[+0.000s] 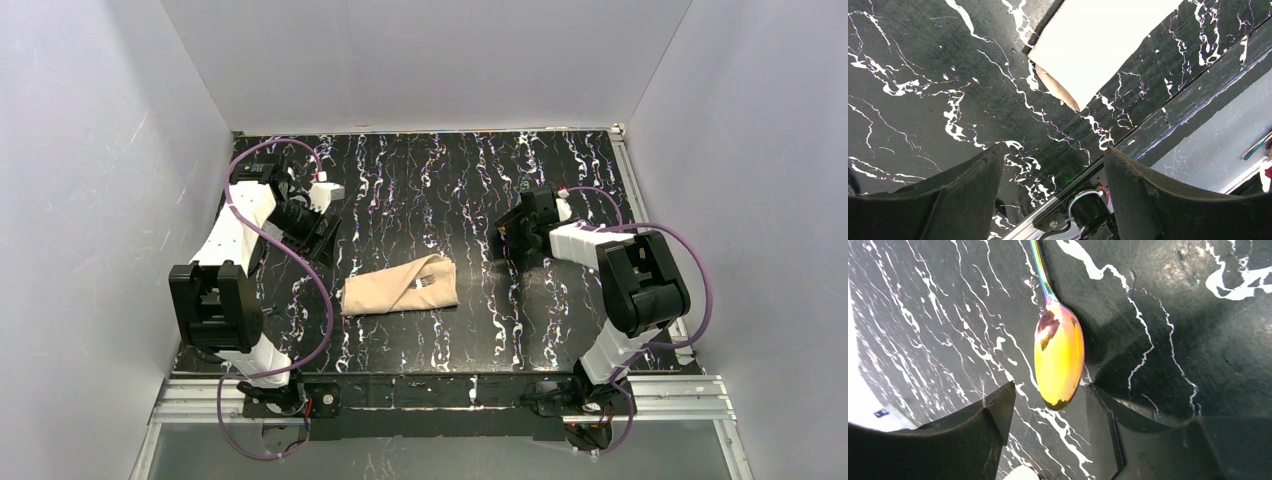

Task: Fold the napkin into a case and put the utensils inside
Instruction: Pick up the spoon from the corner of the board, then insert the spoon into the folded napkin.

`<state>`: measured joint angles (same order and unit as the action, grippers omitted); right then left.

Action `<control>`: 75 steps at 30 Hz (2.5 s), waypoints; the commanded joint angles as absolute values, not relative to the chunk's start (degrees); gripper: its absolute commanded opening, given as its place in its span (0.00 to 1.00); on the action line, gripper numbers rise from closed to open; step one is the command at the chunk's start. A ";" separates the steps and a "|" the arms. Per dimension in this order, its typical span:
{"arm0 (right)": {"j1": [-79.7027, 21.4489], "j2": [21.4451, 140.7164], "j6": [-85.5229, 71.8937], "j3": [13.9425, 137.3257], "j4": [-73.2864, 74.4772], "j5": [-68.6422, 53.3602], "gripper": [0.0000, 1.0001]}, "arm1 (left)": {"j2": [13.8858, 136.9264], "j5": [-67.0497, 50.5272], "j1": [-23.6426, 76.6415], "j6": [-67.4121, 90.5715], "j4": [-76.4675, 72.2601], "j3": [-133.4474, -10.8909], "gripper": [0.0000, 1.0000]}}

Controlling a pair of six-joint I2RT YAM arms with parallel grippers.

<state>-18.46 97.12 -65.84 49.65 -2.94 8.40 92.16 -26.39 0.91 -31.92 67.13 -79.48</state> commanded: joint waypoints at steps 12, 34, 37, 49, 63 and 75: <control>-18.16 97.13 -75.15 46.55 -7.21 12.48 0.12 | 92.34 -28.17 0.62 -31.95 68.16 -78.37 0.69; -18.01 84.03 -29.60 64.61 29.53 -15.10 0.01 | 94.04 -36.87 0.62 -35.21 69.67 -81.03 0.68; -18.16 81.90 -23.42 67.98 39.42 -20.87 0.01 | 94.22 -37.06 0.61 -35.60 69.13 -79.81 0.69; -26.27 77.24 -18.37 68.45 55.84 -25.53 0.01 | 92.57 -33.36 0.61 -24.42 54.78 -64.54 0.73; -29.86 74.61 -19.47 59.66 55.72 -27.54 0.01 | 97.87 -33.56 0.62 -23.61 51.38 -62.55 0.64; -31.00 76.90 -20.35 53.74 49.91 -29.37 0.01 | 99.16 -37.29 0.70 -23.51 52.92 -63.01 0.56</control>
